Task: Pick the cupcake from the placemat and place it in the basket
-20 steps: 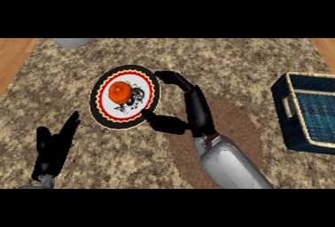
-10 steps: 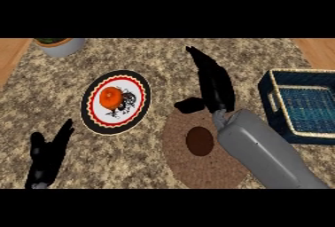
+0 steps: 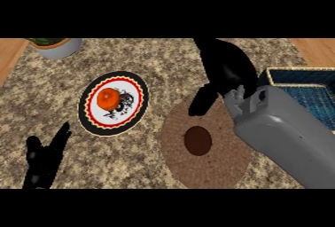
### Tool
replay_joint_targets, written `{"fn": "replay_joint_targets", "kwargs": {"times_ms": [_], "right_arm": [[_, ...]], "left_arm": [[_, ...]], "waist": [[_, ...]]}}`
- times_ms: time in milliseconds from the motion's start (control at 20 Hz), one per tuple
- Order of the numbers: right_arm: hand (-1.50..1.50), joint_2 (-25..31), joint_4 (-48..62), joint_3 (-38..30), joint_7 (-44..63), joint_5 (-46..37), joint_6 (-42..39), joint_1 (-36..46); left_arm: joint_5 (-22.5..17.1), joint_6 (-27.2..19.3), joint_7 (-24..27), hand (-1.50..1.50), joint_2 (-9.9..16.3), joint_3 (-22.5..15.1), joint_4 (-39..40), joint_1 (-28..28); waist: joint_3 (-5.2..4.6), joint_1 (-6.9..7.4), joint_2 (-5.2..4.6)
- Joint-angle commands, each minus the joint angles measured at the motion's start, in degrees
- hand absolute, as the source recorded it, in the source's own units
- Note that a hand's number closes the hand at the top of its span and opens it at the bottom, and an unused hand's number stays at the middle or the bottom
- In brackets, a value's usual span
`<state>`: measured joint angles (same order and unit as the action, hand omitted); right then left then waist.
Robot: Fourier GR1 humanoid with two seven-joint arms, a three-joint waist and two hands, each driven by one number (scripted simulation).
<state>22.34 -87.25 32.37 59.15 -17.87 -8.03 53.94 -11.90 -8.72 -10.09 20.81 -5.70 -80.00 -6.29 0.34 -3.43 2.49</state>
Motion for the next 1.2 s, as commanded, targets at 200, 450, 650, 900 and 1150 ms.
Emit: {"fn": "replay_joint_targets", "kwargs": {"times_ms": [200, 450, 650, 900, 1150], "right_arm": [[-1.50, 5.7, -9.3, -2.6, 17.2, 16.2, -17.0, 3.1], [-1.50, 10.0, -13.5, -4.1, 20.8, 24.0, -16.9, 4.2], [-1.50, 14.0, -17.1, -4.2, 20.9, 26.4, -14.3, 1.0], [-1.50, 13.6, -22.0, -0.5, 22.3, 24.1, -8.4, -3.8], [-1.50, 10.6, -19.9, 3.0, 19.9, 17.3, -4.6, -5.9]], "left_arm": [[-0.6, 0.4, -2.3, 0.00, -2.0, -1.8, 0.6, -4.1], [-0.1, 0.1, -3.1, 0.00, -3.3, -2.3, 0.8, -2.3], [-2.3, 2.9, -5.0, 0.00, -0.2, 0.0, -1.0, -2.9], [-0.7, 2.5, -5.5, 0.00, -0.8, -1.3, -3.2, -3.0], [1.3, 1.7, -3.2, 0.00, -2.8, -2.0, 0.3, -1.8]], "waist": [[-0.55, -0.17, -0.55], [-0.55, 0.18, -1.18], [-0.42, 1.31, -1.53], [-0.38, 1.98, -1.79], [-0.42, 2.88, -2.25]]}}
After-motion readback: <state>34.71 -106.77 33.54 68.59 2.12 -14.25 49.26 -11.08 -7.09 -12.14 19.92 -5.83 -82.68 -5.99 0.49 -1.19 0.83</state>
